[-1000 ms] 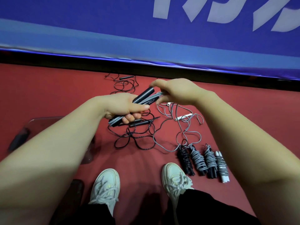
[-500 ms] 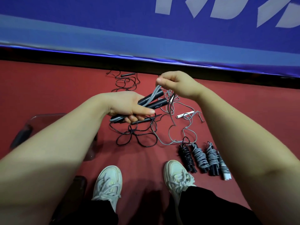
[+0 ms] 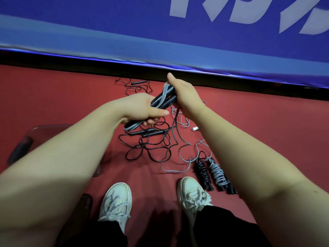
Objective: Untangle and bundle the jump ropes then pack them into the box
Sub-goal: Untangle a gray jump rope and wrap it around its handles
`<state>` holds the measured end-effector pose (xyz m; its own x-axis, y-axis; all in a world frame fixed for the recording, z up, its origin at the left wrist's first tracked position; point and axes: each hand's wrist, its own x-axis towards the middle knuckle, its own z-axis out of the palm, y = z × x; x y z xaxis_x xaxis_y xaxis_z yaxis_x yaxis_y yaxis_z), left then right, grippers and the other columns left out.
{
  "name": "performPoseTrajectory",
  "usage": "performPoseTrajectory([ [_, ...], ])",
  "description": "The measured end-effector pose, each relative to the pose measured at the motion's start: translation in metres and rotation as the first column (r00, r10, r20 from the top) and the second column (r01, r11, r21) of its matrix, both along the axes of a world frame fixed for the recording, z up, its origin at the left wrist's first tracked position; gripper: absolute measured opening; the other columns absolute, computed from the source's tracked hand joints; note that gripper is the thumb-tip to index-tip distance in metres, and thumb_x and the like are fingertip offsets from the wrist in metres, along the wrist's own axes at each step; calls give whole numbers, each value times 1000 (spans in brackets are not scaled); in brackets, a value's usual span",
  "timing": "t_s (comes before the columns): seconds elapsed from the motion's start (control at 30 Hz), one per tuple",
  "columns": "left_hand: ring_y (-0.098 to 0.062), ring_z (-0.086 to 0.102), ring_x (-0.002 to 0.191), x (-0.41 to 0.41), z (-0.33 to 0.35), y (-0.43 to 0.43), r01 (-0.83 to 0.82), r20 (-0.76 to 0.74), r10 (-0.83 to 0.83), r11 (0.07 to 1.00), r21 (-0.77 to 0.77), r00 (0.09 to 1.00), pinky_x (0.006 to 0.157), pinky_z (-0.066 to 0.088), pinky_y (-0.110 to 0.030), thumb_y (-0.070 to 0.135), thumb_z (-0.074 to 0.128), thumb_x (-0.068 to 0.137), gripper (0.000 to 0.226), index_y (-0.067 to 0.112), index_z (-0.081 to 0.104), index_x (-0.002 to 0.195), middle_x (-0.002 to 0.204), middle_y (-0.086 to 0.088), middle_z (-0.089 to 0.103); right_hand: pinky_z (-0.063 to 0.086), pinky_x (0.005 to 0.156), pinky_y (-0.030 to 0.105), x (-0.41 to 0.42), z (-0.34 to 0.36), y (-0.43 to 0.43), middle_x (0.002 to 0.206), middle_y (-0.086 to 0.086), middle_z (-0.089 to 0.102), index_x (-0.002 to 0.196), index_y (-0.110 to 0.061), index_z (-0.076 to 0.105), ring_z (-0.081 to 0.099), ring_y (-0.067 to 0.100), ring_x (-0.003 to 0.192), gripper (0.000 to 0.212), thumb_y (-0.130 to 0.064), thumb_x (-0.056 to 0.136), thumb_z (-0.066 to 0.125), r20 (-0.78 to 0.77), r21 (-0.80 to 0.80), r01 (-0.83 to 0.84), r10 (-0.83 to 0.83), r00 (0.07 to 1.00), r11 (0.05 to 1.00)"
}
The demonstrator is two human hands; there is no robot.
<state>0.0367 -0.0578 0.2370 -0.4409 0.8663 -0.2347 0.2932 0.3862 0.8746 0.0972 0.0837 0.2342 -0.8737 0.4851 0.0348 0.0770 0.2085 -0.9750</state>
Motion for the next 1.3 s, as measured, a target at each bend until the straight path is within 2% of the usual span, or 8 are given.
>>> performPoseTrajectory([
  [0.13,-21,68,63,-1,-9,-3,-5,26,6,999,-41,1000,59,57,-31,29,56,94,23,14,43,82,65,-5,60,23,42,20,4,0,-3,49,-6,42,68,-16,49,30,9,41,38,-41,97,46,-21,29,-60,61,998,998],
  [0.33,-13,40,44,-12,-9,-14,-34,-299,1,994,-106,954,46,36,-26,41,61,89,29,19,45,78,55,4,48,28,46,15,15,17,19,55,-8,41,76,-11,57,33,3,45,30,-30,97,49,13,276,-197,201,979,941],
  [0.5,-12,40,43,-14,-5,-23,-27,-213,2,993,-117,977,44,36,-24,37,65,87,30,16,45,78,56,2,47,43,81,10,34,40,38,90,-16,66,94,-28,67,58,-6,83,9,-22,89,61,311,483,-517,413,856,707],
  [0.67,-10,38,41,-7,-3,-15,19,-132,-40,988,-151,990,44,35,-22,42,59,89,32,17,43,78,58,1,46,42,87,7,38,50,43,96,-23,65,99,-34,67,58,-11,92,15,-24,90,61,283,603,-449,349,893,659],
  [0.87,-8,20,40,0,-5,-13,58,171,-43,995,-84,984,41,19,-16,66,40,72,52,15,45,80,52,3,28,41,85,7,36,31,49,95,-18,66,104,-25,68,58,-14,87,16,-21,92,59,253,606,-426,344,904,672],
  [1.0,-9,26,40,-3,-7,-12,17,45,-16,1000,-22,999,40,25,-19,51,49,88,39,13,48,85,50,6,34,41,71,7,36,34,46,75,-24,62,94,-24,68,54,-10,69,11,-23,93,57,234,567,-382,302,924,730],
  [1.1,-9,36,42,-5,-8,-12,13,-179,-15,1000,-13,984,43,34,-22,39,53,94,27,15,47,83,54,7,45,34,54,14,36,42,45,56,-10,46,85,-17,68,37,0,50,16,-26,93,56,293,526,-365,239,926,768],
  [1.3,-13,46,60,-1,-7,-8,-17,-562,-52,993,-116,826,57,37,-30,45,47,95,21,24,47,90,71,4,52,29,45,19,28,46,41,45,-12,44,85,0,67,32,7,44,31,-30,91,60,438,470,-320,98,894,822],
])
